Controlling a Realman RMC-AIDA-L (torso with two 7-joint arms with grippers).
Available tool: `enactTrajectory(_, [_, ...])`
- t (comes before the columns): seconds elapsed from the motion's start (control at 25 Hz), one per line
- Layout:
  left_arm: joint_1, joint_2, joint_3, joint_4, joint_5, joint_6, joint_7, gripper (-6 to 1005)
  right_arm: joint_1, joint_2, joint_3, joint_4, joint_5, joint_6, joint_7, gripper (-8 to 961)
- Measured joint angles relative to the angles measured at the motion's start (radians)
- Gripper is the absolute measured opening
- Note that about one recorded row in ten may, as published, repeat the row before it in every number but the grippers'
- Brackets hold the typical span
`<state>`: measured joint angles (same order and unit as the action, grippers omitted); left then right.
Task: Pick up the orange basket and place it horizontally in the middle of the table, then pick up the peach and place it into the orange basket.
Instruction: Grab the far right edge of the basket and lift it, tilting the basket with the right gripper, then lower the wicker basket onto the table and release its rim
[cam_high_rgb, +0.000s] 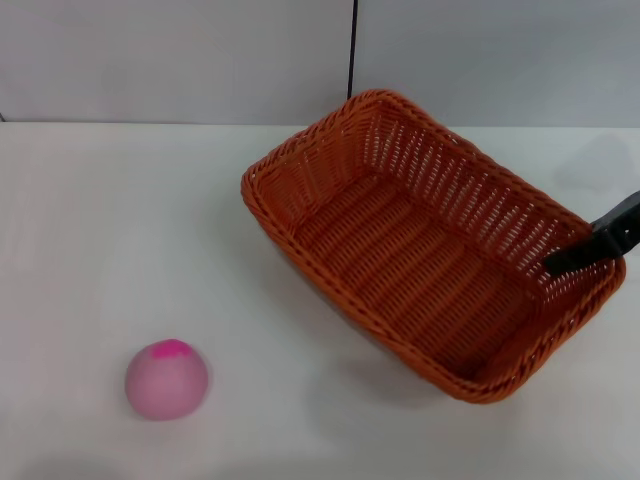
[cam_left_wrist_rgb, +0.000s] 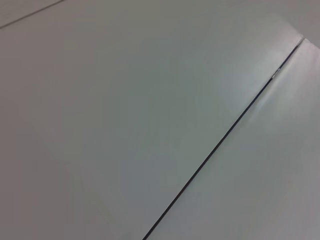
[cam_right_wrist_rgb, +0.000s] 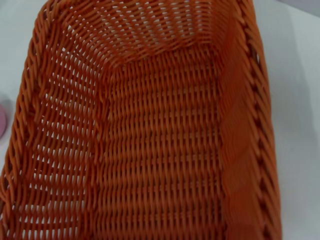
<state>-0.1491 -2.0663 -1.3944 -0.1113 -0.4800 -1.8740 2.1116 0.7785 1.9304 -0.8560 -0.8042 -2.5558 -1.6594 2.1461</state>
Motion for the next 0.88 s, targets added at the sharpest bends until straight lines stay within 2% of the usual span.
enactTrajectory(0.12, [0.000,0.000,0.000,0.003,0.000,-0.001,0.000,634,-0.003,0.000,0.006,-0.002,0.002,-0.001,-0.007,398])
enactTrajectory(0.36, [0.000,0.000,0.000,0.005,-0.003,-0.002,-0.001,633,-0.012,0.001,0.020,-0.011,0.006,-0.011,-0.029,281])
enactTrajectory(0.56, [0.001,0.000,0.000,0.006,-0.005,-0.002,-0.001,632,-0.017,-0.004,0.110,-0.015,0.032,-0.041,-0.076,183])
enactTrajectory(0.72, [0.002,0.000,-0.001,0.007,-0.005,-0.002,-0.001,631,-0.045,-0.026,0.173,-0.050,0.169,-0.104,-0.130,181])
enactTrajectory(0.88, [0.002,0.000,-0.002,0.007,-0.005,-0.002,-0.001,630,-0.087,-0.052,0.178,-0.099,0.341,-0.132,-0.158,180])
